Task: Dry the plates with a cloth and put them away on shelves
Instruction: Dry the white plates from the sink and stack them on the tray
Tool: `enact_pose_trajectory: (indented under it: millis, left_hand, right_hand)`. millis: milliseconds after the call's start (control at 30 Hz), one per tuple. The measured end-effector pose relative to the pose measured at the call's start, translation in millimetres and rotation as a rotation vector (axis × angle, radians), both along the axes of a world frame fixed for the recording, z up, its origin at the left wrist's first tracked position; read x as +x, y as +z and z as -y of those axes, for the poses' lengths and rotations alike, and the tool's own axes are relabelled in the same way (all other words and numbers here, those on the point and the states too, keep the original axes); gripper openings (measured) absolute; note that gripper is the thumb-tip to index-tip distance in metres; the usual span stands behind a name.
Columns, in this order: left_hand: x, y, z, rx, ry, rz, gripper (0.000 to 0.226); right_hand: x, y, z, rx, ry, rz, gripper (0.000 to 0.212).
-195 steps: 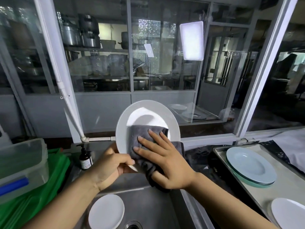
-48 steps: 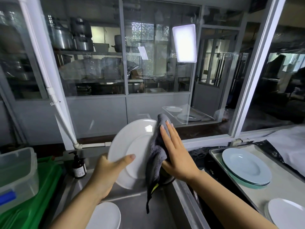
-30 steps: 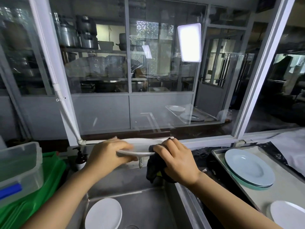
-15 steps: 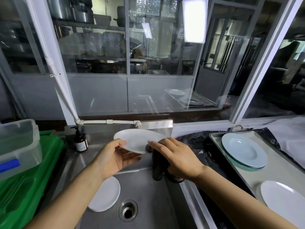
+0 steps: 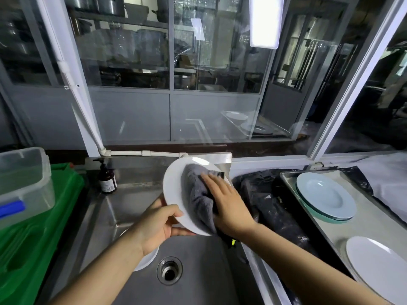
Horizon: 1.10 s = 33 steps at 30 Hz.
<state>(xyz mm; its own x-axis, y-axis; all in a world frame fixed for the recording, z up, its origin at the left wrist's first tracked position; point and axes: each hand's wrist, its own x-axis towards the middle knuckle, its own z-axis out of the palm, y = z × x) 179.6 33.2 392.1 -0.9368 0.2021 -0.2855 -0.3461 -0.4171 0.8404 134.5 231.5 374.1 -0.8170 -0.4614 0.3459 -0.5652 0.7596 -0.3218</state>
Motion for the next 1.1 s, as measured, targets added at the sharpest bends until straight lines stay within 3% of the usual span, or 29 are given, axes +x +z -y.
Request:
enact_pose_trajectory:
  millis: [67,233,500,767,833,933,1100]
  left_hand:
    - [1,-1,1,0.008,0.022,-0.029,0.051]
    - [6,-6,2,-0.041,-0.039,-0.05,0.055]
    - [18,-10,-4,-0.077,-0.096,-0.048,0.059]
    - [29,-32,-19,-0.028,-0.131,0.067,0.056]
    - [32,-40,-27,-0.022,-0.161,0.105,0.059]
    - [33,-54,-38,-0.037,-0.204,0.144,0.061]
    - [35,-71,-59,-0.121,-0.289,0.152,0.062]
  right_hand:
    - [7,-11,2,0.023,0.09,0.122,0.079]
    - [8,-12,7,0.026,0.285,0.088,0.077]
    - [-8,1,-3,0.065,0.048,0.103,0.07]
    - [28,-44,-67,-0.078,0.064,0.305,0.083]
    - [45,-54,-79,-0.129,0.11,0.359,0.079]
    - [65,-62,-85,-0.178,0.003,0.485,0.067]
    - [82,-81,-71,0.037,-0.188,0.486,0.063]
